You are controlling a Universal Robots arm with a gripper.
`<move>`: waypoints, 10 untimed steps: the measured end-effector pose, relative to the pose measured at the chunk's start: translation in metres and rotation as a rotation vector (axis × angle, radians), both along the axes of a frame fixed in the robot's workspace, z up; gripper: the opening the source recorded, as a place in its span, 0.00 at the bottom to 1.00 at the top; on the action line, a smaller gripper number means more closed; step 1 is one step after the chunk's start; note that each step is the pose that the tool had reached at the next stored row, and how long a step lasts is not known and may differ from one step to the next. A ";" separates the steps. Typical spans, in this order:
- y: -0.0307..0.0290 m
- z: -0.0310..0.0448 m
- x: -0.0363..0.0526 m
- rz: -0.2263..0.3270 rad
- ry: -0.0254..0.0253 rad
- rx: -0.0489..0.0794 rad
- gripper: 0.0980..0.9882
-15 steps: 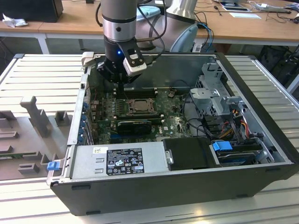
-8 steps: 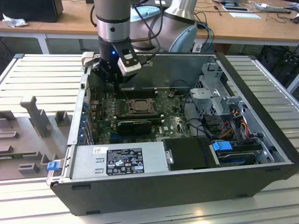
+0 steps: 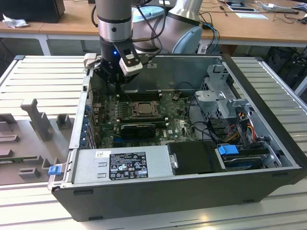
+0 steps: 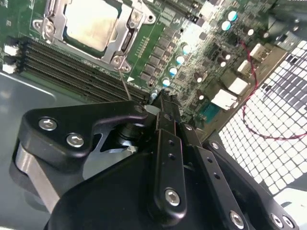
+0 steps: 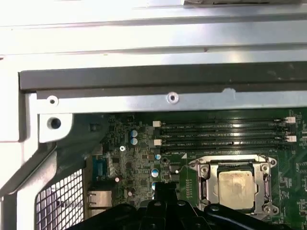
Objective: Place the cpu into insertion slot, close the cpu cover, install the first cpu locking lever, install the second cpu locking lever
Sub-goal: 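Install the first cpu locking lever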
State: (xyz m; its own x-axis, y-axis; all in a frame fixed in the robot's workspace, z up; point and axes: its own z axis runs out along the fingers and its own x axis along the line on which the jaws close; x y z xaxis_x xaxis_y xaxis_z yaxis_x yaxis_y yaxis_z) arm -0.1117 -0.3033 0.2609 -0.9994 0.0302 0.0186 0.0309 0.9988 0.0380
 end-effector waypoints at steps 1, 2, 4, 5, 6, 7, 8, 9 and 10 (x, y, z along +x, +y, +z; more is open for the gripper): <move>0.0002 -0.0008 0.0000 0.001 0.0001 0.000 0.01; 0.0002 -0.0009 -0.0001 0.001 0.0002 0.000 0.01; 0.0002 -0.0010 -0.0001 0.001 0.0002 0.000 0.01; 0.0003 -0.0011 -0.0001 0.001 0.0001 0.000 0.01; 0.0003 -0.0011 -0.0001 0.001 0.0001 0.000 0.01; 0.0003 -0.0012 -0.0002 0.001 0.0000 0.000 0.01; 0.0003 -0.0012 -0.0002 0.001 0.0002 0.000 0.01; 0.0003 -0.0012 -0.0002 0.001 0.0001 0.000 0.01; 0.0003 -0.0013 -0.0002 0.001 0.0000 0.001 0.01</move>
